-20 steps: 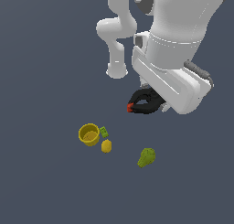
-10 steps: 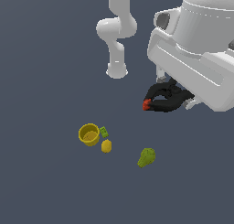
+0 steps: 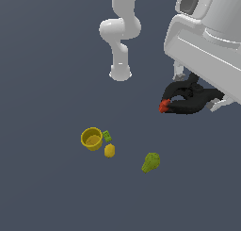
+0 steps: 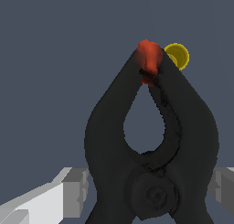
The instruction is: Pick up a designated object from a clutter of objects.
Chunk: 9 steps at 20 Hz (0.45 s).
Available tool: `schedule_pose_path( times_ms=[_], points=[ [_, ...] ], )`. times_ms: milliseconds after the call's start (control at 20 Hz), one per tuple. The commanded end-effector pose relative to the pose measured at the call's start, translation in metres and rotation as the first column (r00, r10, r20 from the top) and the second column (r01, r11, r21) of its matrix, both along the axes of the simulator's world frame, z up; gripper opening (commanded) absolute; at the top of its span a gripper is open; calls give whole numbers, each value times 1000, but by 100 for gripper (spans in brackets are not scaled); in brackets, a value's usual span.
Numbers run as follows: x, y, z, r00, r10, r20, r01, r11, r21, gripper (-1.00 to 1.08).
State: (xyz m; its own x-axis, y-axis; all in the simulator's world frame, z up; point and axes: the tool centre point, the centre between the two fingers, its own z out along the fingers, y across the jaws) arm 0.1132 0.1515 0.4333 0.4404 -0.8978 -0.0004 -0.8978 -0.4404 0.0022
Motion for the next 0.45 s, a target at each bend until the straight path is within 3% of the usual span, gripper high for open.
schedule_pose_path(
  times_ms=[0,400],
  points=[
    [2,2,5,1000,0,2,0,1000,1,-100],
    [5,5,9,1000,0,2,0,1000,1,-100]
  ],
)
